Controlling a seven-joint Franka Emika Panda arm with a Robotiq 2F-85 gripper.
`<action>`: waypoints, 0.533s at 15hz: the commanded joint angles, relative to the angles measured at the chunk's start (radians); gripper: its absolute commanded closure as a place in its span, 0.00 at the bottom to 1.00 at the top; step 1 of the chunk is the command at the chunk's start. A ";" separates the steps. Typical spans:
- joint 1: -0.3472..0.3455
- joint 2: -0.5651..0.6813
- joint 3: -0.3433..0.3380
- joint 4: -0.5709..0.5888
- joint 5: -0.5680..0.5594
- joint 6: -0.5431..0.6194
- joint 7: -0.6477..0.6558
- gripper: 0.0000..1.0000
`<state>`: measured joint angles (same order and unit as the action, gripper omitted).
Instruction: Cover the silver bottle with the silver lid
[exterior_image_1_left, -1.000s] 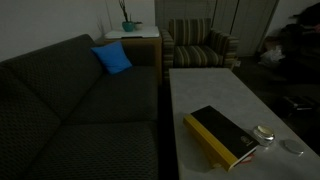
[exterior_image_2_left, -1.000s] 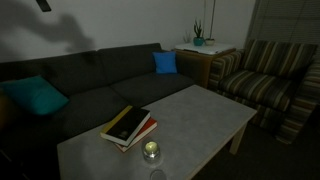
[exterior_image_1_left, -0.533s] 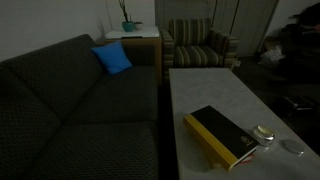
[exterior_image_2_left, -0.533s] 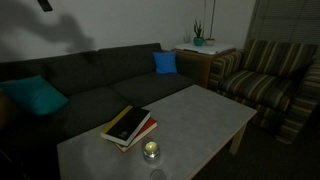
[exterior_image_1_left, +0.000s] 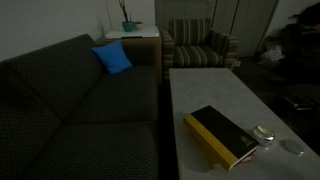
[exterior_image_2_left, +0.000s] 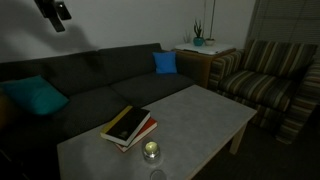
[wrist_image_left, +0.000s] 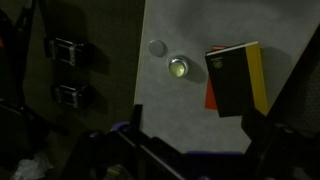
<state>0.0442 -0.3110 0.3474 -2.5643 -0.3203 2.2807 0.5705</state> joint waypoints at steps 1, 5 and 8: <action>-0.036 0.117 -0.121 -0.062 -0.022 0.212 -0.123 0.00; -0.036 0.168 -0.206 -0.070 0.004 0.258 -0.205 0.00; -0.045 0.243 -0.261 -0.060 0.016 0.295 -0.272 0.00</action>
<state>-0.0124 -0.0665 0.0987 -2.6247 -0.3050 2.5779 0.3003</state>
